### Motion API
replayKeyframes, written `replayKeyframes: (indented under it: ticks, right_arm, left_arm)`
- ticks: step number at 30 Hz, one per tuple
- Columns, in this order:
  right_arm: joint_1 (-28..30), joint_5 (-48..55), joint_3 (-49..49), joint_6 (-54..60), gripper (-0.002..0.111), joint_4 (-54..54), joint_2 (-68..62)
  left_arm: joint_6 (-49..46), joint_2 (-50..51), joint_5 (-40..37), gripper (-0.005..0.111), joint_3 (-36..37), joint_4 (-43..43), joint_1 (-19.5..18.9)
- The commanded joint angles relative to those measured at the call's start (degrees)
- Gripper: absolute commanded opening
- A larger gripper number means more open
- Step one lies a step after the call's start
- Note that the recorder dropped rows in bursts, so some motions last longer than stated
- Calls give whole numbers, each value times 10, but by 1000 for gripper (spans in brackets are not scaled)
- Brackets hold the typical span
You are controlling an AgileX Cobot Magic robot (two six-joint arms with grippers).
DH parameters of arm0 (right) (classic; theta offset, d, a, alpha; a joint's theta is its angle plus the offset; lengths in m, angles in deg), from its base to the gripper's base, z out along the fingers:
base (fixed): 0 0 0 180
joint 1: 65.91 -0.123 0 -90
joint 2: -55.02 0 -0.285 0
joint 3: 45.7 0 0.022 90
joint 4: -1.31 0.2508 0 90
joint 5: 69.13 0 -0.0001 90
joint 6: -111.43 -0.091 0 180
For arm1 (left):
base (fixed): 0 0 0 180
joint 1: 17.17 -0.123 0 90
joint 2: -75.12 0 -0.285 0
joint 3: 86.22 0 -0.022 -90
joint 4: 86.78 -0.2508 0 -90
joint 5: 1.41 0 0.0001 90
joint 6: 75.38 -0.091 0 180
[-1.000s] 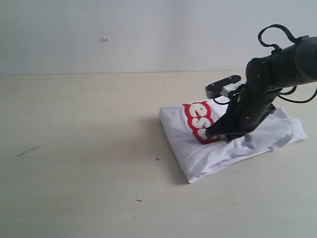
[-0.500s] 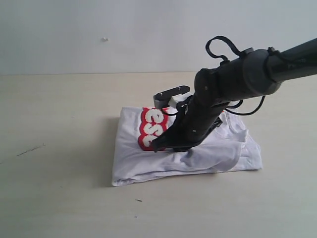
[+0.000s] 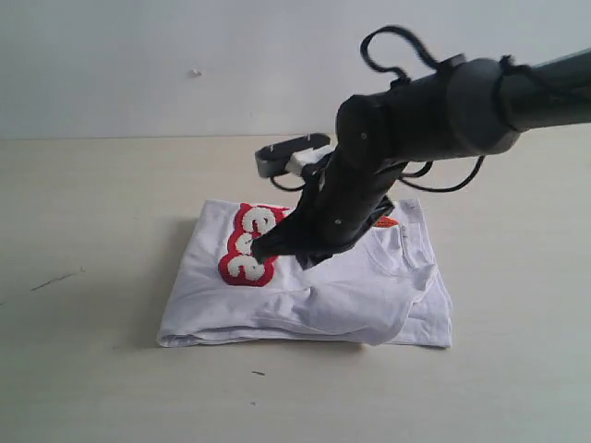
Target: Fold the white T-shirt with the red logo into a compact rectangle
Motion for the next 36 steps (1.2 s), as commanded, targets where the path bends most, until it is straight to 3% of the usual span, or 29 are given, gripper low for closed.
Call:
replayKeyframes:
  ticks: [1, 4, 6, 11, 13, 21, 27, 30, 36]
  right_arm:
    - [49, 6, -36, -31, 28, -36, 62]
    - [85, 4, -65, -31, 36, -38, 69]
    - [107, -3, -75, -42, 34, -51, 57]
    - [120, -25, -62, -45, 9, -69, -3]
    - [120, -39, -45, -45, 4, -68, -26]
    - [120, -51, 31, -45, 5, -64, -89]
    - [120, -50, 42, -25, 5, -64, -67]
    - [122, -46, 41, 1, 12, -69, -37]
    - [163, -1, 41, -17, 41, -68, -5]
  left_arm:
    - [1, -8, 3, 0, 2, 6, -1]
    - [1, -17, 7, 0, 8, 6, -1]
    - [1, -23, 11, 0, 13, 6, -1]
    - [1, -26, 15, 0, 19, 6, -1]
    - [1, -26, 17, 0, 20, 6, -1]
    - [1, -26, 41, 0, 20, 6, -1]
    - [1, -34, 49, 0, 29, 6, -1]
    - [1, -55, 76, 0, 56, 6, -1]
    - [2, -114, 98, 0, 103, 6, -1]
